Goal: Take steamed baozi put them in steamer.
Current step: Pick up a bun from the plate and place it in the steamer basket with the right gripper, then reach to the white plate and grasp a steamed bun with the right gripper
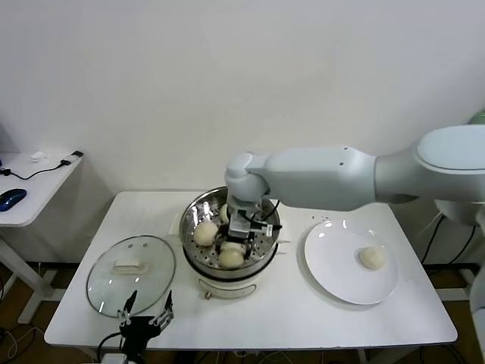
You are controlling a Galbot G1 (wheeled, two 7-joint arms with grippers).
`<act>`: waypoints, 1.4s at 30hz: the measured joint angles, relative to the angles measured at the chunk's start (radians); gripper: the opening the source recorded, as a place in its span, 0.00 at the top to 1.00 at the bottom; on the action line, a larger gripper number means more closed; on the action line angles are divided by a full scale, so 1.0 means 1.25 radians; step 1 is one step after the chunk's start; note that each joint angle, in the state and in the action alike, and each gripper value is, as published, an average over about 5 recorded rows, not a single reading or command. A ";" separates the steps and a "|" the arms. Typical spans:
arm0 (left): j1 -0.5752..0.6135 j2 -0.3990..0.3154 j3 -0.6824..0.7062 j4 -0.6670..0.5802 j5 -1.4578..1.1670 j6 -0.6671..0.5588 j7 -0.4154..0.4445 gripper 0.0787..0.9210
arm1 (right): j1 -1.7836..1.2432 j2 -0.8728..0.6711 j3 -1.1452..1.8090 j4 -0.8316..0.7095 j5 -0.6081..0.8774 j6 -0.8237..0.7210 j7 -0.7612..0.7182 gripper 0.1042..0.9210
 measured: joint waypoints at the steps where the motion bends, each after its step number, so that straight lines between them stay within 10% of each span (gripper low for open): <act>1: 0.000 0.000 0.000 0.000 0.000 0.000 0.000 0.12 | -0.005 0.002 0.001 -0.007 -0.002 0.004 0.002 0.27; 21: -0.013 0.001 -0.004 0.006 -0.006 0.004 0.002 0.12 | 0.078 -0.088 0.026 -0.063 0.106 0.051 -0.049 0.12; 42: -0.028 0.004 -0.004 0.018 -0.005 0.019 0.009 0.12 | 0.117 -0.516 -0.142 -0.116 0.222 -0.265 -0.080 0.12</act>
